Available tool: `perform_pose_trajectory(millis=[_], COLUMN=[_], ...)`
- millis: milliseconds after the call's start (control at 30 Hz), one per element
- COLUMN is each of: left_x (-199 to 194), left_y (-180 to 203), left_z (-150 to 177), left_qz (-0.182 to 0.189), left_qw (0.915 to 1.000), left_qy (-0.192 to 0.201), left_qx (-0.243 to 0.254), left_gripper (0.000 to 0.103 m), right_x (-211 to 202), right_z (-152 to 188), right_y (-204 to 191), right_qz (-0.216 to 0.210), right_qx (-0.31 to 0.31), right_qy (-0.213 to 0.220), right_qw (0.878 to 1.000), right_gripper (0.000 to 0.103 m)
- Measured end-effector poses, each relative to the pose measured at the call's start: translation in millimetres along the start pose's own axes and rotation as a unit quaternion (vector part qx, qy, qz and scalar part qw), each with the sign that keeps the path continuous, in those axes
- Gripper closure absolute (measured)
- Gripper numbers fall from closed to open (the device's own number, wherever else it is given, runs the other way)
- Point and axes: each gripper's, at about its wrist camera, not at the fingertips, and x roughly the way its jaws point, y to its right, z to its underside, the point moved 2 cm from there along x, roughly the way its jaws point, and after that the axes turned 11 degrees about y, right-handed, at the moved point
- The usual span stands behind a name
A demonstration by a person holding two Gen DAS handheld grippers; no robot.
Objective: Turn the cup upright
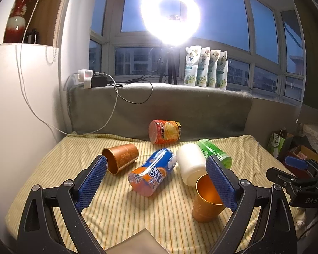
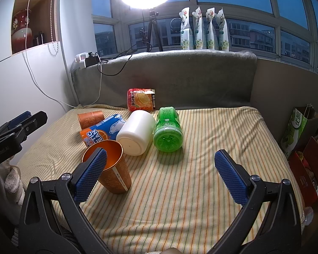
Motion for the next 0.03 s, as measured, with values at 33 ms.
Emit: perform_pose_trajectory(millis=[33], left_x=[0.0], left_y=[0.2], left_z=[0.3], left_qz=[0.000], left_qw=[1.0000], left_qy=[-0.001], left_qx=[0.001], left_gripper=[0.009], right_x=[0.2], right_z=[-0.4], right_y=[-0.5], right_qz=[0.000], right_qx=[0.000], right_qy=[0.000], right_qw=[1.000], right_gripper=[0.000])
